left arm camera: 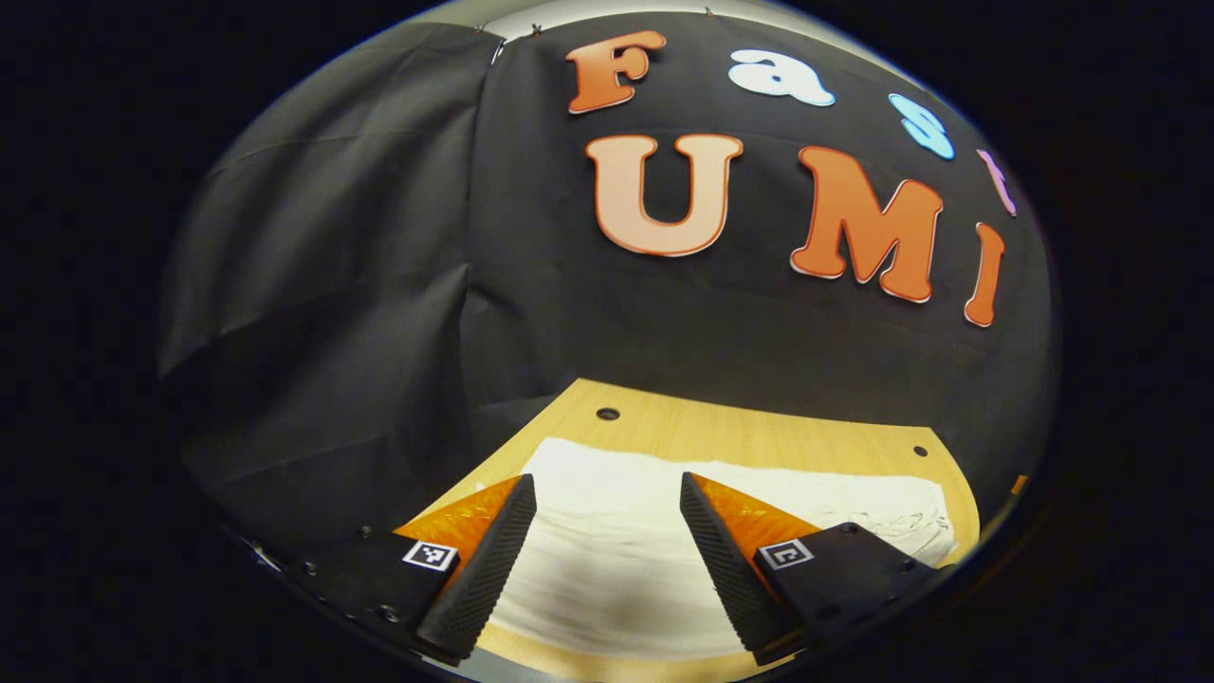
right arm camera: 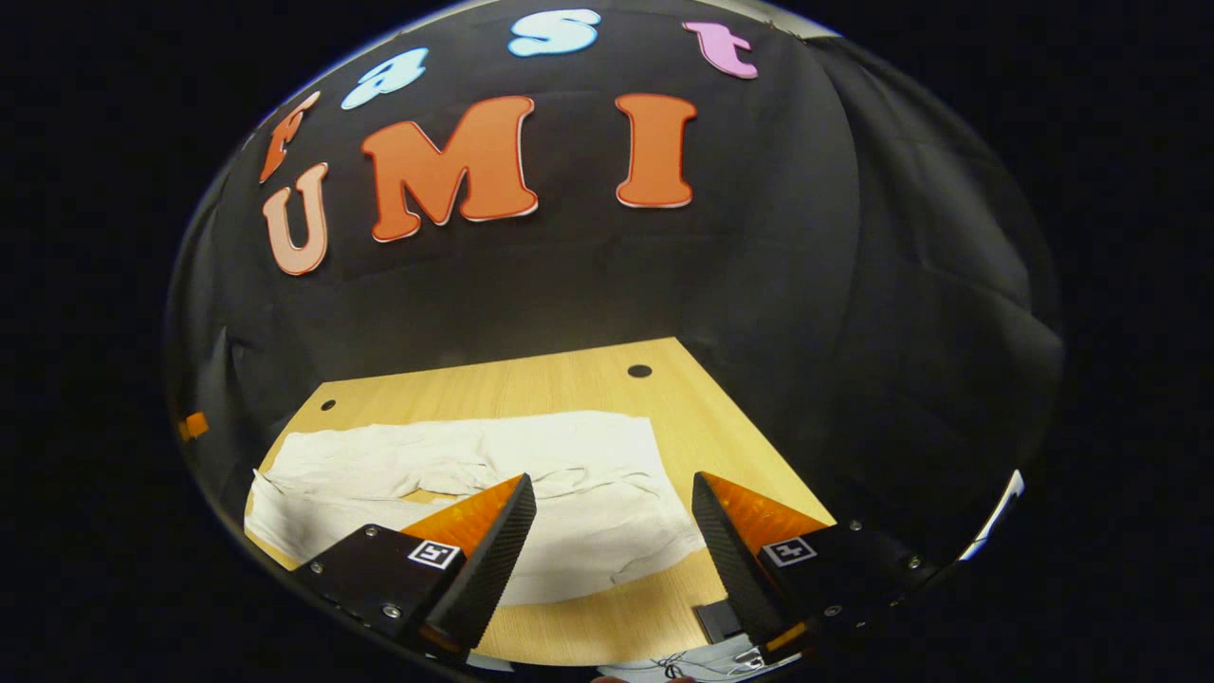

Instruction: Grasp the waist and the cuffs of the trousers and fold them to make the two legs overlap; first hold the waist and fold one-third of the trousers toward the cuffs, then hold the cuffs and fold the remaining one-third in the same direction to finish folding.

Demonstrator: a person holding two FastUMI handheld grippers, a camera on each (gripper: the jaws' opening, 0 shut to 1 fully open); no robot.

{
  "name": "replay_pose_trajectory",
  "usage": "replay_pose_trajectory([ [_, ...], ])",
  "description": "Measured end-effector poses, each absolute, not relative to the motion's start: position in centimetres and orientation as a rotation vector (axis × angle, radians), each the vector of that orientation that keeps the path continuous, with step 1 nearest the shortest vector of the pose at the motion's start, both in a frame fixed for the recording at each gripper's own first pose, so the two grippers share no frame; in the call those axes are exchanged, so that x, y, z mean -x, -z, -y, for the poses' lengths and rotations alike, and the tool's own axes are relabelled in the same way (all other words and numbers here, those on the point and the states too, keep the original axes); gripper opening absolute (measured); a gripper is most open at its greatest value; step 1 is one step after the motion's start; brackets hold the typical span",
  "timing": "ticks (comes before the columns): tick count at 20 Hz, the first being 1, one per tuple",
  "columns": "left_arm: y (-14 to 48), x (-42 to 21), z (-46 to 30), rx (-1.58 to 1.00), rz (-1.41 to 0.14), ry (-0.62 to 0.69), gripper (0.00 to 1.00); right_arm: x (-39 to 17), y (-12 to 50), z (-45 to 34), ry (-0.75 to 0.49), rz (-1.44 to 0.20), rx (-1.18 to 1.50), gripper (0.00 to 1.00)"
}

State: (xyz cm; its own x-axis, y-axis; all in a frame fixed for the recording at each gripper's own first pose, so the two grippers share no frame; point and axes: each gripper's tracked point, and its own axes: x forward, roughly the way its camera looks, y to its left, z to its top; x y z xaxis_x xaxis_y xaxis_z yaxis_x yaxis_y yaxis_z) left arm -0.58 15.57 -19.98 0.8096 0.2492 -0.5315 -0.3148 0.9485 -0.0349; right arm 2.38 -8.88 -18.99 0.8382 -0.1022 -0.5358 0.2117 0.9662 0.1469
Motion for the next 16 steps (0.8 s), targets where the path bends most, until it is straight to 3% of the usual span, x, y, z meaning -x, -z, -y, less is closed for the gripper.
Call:
replay_pose_trajectory([
  [8,28.8,6.0,-19.2,0.436,-0.781,-0.499,0.99,-2.8,25.3,8.2,0.088,-0.765,-0.280,1.00],
  [16,36.5,10.2,-25.7,0.675,-0.905,-0.678,0.99,-4.4,29.3,8.5,0.162,-0.900,-0.389,1.00],
])
